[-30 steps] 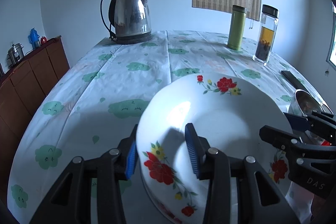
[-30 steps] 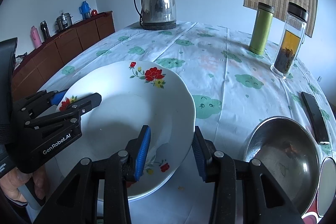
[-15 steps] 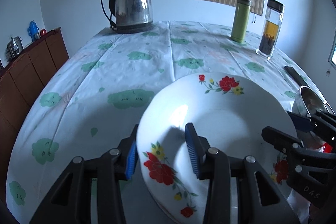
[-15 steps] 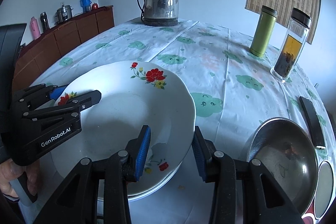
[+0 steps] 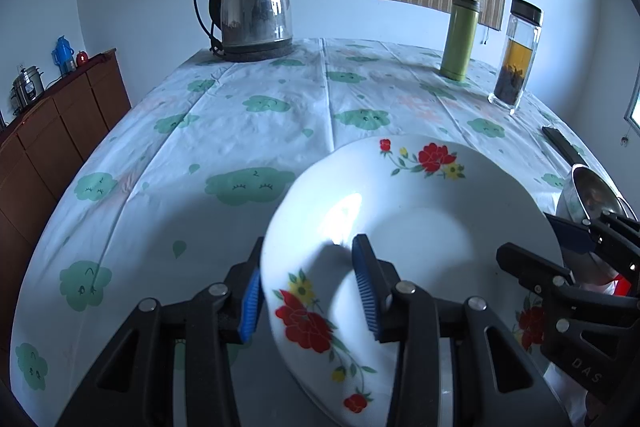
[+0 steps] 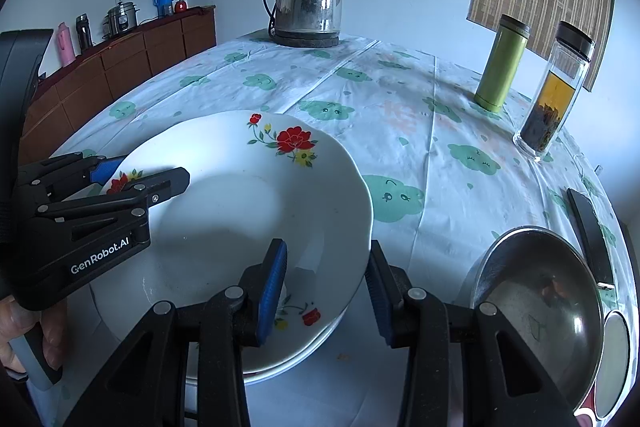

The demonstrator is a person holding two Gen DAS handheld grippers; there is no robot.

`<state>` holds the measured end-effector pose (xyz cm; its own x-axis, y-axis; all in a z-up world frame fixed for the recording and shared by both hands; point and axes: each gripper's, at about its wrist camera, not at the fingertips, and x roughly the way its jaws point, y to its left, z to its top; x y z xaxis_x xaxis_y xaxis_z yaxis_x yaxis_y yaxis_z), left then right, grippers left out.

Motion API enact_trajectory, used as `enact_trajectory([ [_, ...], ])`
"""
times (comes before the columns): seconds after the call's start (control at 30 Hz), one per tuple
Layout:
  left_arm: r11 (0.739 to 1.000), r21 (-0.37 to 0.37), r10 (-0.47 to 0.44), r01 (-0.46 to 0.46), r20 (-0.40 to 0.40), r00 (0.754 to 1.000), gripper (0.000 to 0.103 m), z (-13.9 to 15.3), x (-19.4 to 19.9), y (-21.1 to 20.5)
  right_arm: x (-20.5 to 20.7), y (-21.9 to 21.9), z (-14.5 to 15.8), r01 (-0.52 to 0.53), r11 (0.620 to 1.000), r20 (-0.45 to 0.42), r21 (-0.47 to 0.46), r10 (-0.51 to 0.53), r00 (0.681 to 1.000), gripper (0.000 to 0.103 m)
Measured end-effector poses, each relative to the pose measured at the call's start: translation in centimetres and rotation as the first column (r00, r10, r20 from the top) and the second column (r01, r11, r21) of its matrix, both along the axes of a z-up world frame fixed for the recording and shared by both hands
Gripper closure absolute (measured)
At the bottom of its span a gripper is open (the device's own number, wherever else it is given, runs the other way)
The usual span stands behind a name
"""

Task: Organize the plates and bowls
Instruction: 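Lower the red-flower plate onto the floral-rim bowl stack with both grippers, then open both grippers and release the red-flower plate rim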

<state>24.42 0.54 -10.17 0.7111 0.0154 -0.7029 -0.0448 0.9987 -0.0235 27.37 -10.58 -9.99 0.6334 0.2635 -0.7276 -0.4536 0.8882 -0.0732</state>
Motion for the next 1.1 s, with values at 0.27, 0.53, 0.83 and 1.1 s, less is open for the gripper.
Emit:
enact_trajectory([
  [0.27, 1.000, -0.003, 0.000, 0.000, -0.001, 1.000, 0.064, -0.03, -0.01, 0.03, -0.04, 0.02, 0.01, 0.000, 1.000, 0.002, -0.004, 0.000, 1.000, 0.061],
  [0.53, 1.000, -0.004, 0.000, 0.000, -0.001, 1.000, 0.064, -0.01, -0.09, 0.05, -0.08, 0.23, -0.05, -0.002, 1.000, 0.010, -0.021, 0.002, 1.000, 0.060],
  [0.83, 1.000, -0.004, -0.001, 0.001, -0.001, 1.000, 0.063, 0.00, -0.17, 0.06, -0.07, 0.27, -0.03, -0.004, 1.000, 0.008, -0.019, 0.004, 1.000, 0.055],
  [1.1, 1.000, 0.016, -0.005, 0.005, 0.026, 1.000, 0.044, 0.24, -0.67, -0.36, -0.19, 0.59, 0.00, -0.025, 1.000, 0.001, 0.003, 0.025, 1.000, 0.042],
])
